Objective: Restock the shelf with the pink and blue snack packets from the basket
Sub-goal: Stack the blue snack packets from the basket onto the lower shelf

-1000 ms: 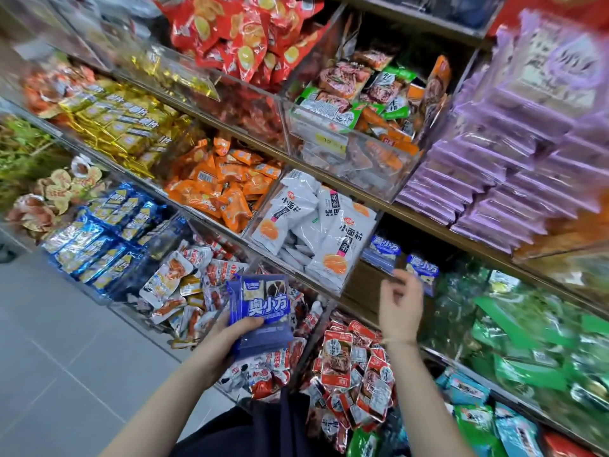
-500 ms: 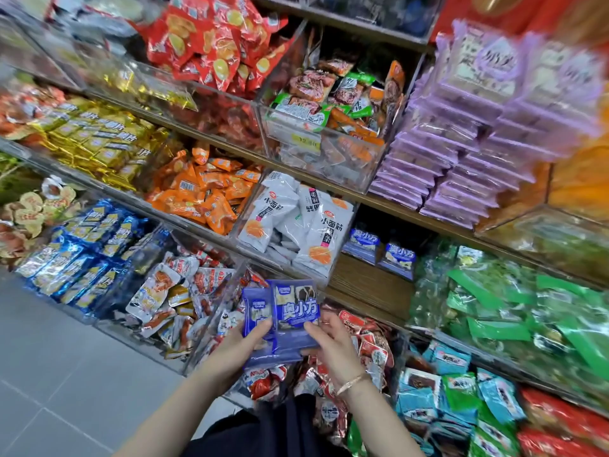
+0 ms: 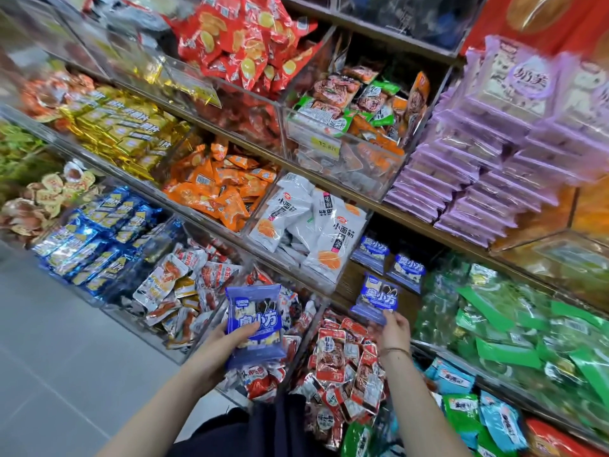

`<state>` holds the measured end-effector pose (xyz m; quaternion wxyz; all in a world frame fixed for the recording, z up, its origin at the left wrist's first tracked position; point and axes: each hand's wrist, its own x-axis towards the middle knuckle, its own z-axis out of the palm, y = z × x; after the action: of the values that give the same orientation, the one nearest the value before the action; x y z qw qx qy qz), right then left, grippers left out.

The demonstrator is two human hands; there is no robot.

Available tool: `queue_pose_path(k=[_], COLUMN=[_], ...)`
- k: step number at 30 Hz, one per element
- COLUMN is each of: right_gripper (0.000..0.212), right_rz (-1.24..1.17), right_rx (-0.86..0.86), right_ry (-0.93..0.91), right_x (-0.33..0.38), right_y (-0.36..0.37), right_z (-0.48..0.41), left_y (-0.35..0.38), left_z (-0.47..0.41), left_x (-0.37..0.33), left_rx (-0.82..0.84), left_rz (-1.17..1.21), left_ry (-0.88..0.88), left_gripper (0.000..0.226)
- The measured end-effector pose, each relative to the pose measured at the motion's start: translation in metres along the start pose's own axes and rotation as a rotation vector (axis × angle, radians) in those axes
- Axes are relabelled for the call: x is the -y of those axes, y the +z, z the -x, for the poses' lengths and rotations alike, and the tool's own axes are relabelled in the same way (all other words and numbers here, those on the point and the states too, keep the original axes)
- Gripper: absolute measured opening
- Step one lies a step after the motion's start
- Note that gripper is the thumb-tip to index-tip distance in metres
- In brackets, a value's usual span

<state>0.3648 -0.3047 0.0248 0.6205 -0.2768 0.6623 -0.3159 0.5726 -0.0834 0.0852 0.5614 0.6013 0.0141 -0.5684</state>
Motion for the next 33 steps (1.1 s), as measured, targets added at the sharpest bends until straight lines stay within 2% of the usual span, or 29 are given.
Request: queue_pose_path(k=[3, 5, 8, 12, 14, 17, 19, 20, 22, 24, 27, 30, 33], right_gripper=[0.029, 0.035, 0.032, 0.038, 0.045, 0.054, 0.044, 0.036, 0.020, 0.010, 0.019, 0.024, 0.016], right_rz=[0.049, 0.329, 0.925, 1.175, 1.138, 0.875, 0.688, 0.625, 0.589, 0.636, 0.709, 0.704, 0.565], right_rx=[0.035, 0.088, 0.127, 0.191, 0.244, 0.156, 0.098, 0.123, 0.265, 0.480, 0.758, 0.774, 0.718], right_ry=[-0.002, -0.023, -0.209, -0.272, -0.234, -0.146, -0.179, -0.216, -0.294, -0.305, -0.231, -0.227, -0.196], right_x=[0.013, 0.013, 0.008, 0.005, 0.007, 0.013, 0.016, 0.016, 0.013, 0.007, -0.009, -0.025, -0.032], right_y=[0.021, 0.031, 0.035, 0.027, 0.022, 0.015, 0.012, 0.012, 0.016, 0.023, 0.038, 0.045, 0.043], right_z=[-0.018, -0.029, -0.040, -0.054, -0.055, -0.039, -0.019, -0.005, 0.031, 0.070, 0.109, 0.120, 0.120], left_y=[-0.005, -0.008, -0.009, -0.009, -0.007, -0.004, -0.002, -0.001, 0.002, 0.007, 0.016, 0.023, 0.024], left_z=[0.000, 0.000, 0.002, 0.003, 0.003, 0.001, 0.000, -0.001, -0.001, -0.001, 0.000, 0.000, -0.001], left_x=[0.001, 0.001, 0.002, 0.003, 0.003, 0.002, 0.002, 0.002, 0.002, 0.002, 0.002, 0.002, 0.002], left_rx=[-0.029, -0.036, -0.052, -0.054, -0.053, -0.053, -0.052, -0.049, -0.026, 0.000, 0.043, 0.069, 0.065], left_rz=[0.015, 0.024, 0.046, 0.065, 0.065, 0.067, 0.066, 0.061, 0.052, 0.033, -0.041, -0.112, -0.140], left_ry=[0.017, 0.031, 0.035, 0.034, 0.036, 0.031, 0.025, 0.020, 0.011, 0.009, -0.009, -0.025, -0.022], left_gripper=[0.039, 0.037, 0.035, 0.040, 0.043, 0.046, 0.048, 0.049, 0.049, 0.043, 0.048, 0.051, 0.051])
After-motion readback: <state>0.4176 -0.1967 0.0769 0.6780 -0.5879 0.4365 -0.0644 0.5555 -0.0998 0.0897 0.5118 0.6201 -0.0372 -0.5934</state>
